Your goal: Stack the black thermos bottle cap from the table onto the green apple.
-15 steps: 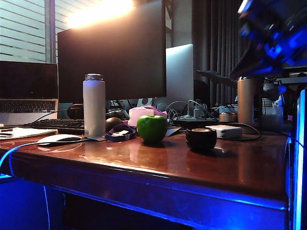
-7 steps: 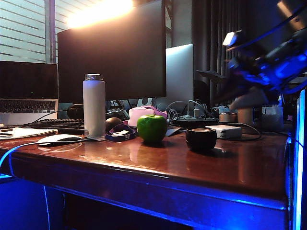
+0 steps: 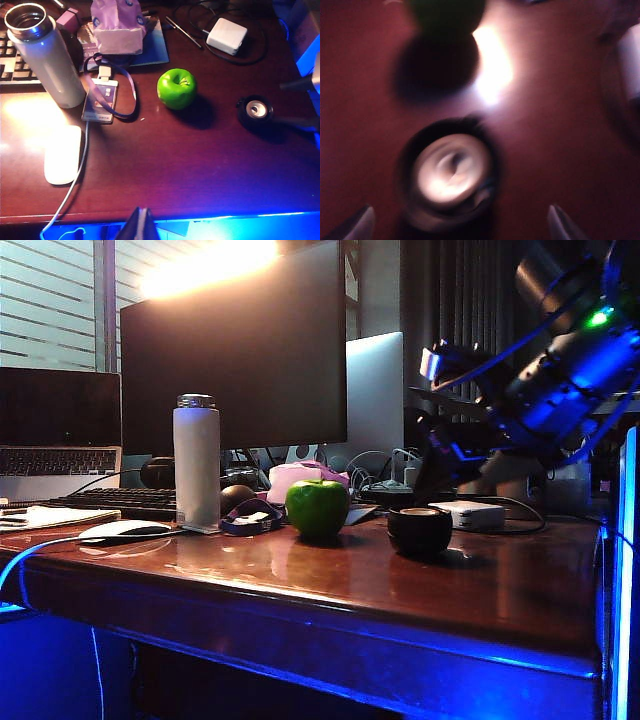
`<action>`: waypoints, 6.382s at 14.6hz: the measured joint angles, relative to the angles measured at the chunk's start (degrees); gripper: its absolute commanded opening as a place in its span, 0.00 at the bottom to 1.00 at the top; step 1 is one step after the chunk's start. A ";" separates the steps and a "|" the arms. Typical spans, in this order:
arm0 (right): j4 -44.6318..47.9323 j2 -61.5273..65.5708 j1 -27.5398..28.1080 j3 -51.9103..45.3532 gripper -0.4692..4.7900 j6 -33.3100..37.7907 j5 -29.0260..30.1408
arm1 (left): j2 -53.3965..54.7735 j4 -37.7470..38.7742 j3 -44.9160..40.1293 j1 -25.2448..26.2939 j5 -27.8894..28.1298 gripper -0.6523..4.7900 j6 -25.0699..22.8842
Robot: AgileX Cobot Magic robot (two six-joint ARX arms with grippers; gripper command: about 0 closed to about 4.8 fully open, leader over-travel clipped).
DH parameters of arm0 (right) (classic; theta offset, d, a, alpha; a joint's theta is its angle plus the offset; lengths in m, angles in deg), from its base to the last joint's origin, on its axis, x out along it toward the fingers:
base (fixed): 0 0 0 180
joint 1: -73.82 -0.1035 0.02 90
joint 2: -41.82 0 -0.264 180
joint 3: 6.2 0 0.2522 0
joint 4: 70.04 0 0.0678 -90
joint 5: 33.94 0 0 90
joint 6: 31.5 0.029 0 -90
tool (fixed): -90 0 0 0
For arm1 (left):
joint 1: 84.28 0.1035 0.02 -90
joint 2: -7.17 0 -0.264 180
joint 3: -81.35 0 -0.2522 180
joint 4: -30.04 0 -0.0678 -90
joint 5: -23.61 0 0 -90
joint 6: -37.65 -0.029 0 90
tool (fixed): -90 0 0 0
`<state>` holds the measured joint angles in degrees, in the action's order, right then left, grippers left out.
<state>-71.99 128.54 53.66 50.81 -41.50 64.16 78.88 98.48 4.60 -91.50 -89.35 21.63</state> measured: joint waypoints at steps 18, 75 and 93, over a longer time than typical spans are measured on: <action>-2.78 14.64 -3.21 10.86 1.00 0.52 -4.02 | 0.02 -0.02 0.04 0.00 -1.31 0.11 -0.02; -36.70 42.93 -6.34 71.95 0.67 -9.40 -0.09 | -0.02 -2.62 0.02 0.02 3.65 0.11 4.48; -34.47 44.70 -5.66 72.28 0.58 -8.07 1.62 | -0.02 -1.88 0.02 0.00 3.65 0.11 4.46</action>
<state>-106.46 173.24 48.00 123.09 -49.56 65.78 78.85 96.60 4.63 -91.50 -85.70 26.09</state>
